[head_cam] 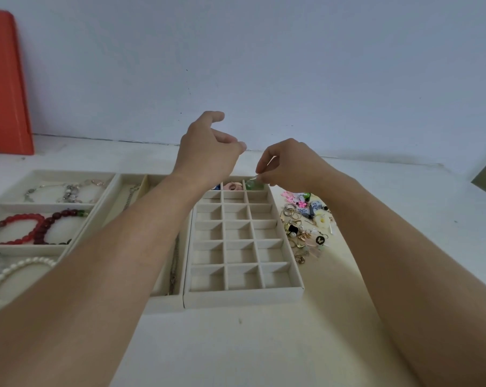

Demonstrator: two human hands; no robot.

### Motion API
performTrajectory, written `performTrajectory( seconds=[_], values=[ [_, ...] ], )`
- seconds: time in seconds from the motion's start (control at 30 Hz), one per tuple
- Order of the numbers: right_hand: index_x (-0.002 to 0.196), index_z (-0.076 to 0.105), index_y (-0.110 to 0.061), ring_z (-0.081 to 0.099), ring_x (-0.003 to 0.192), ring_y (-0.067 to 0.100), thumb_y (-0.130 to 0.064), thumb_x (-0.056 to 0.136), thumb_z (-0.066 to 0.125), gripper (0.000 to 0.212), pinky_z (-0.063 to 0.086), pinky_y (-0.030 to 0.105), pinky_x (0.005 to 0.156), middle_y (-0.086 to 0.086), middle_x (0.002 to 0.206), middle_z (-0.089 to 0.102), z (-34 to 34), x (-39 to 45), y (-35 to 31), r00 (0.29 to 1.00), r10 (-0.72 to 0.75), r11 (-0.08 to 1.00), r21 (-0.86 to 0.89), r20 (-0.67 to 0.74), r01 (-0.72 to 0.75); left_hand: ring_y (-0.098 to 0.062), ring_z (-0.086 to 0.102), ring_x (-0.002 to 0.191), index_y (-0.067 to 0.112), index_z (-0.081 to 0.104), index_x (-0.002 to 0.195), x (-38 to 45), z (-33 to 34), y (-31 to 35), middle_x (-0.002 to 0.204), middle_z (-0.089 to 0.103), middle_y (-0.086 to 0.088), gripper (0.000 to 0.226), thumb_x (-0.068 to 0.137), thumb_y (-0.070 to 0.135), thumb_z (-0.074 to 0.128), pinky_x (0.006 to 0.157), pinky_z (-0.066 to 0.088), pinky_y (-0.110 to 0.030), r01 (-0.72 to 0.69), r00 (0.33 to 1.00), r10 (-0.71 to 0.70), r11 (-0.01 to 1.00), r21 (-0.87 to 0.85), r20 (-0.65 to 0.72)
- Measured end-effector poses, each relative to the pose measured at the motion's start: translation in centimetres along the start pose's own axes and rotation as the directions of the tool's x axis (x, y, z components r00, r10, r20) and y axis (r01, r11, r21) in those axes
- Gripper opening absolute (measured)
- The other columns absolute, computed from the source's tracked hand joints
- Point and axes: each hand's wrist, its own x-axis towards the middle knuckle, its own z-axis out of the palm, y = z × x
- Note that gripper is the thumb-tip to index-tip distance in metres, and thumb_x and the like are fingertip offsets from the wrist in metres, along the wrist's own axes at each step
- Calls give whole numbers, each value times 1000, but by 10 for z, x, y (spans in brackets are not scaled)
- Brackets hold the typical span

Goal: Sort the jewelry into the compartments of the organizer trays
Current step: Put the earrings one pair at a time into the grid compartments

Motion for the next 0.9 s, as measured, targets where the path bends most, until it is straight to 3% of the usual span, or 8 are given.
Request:
performTrajectory(
  seconds=[0.1, 0.2, 0.37, 0.5, 0.9],
  values=[
    [87, 71, -23, 73, 73, 19, -15, 83, 78, 11, 48, 18, 47, -9, 76, 73, 2, -1, 2, 999, 18, 1000, 6, 50, -18, -9, 61, 106, 23, 46, 144, -1, 0, 1, 95, 69, 16, 61, 89, 24, 72, 98, 47, -31, 4, 1000, -4, 1000, 0, 3],
    [86, 72, -23, 73, 77, 20, -19, 82, 81, 10, 58, 30, 61, -8, 81, 74, 4, -1, 4, 998, 3, 1000, -17, 64, -2, -8, 62, 105, 23, 47, 143, -1, 0, 2, 93, 69, 17, 60, 89, 25, 73, 99, 50, -35, 7, 1000, -7, 1000, 1, 7],
    [88, 77, -27, 59, 71, 2, -28, 83, 81, 8, 39, 17, 58, -8, 97, 71, 6, 0, 7, 997, -25, 998, -64, 76, 30, -8, 63, 101, 23, 50, 141, -2, -2, 2, 95, 70, 16, 57, 89, 26, 73, 94, 51, -33, 10, 1000, -10, 1000, 9, 12],
    [88, 75, -31, 60, 89, 10, -33, 84, 80, 7, 40, 18, 62, -7, 103, 64, 6, 3, 8, 997, -30, 992, -120, 76, 39, -10, 64, 98, 23, 51, 139, -3, -3, 3, 96, 70, 15, 56, 88, 26, 74, 96, 52, -36, 13, 1000, -13, 1000, 11, 17],
    [105, 71, -25, 61, 98, 18, -35, 98, 62, 16, 43, 29, 78, -1, 114, 66, 13, 6, 12, 985, 37, 976, -220, 166, 0, -5, 63, 96, 24, 53, 137, -4, -4, 2, 98, 69, 14, 52, 89, 25, 73, 90, 52, -31, 12, 999, -12, 1000, 16, 37]
  ],
)
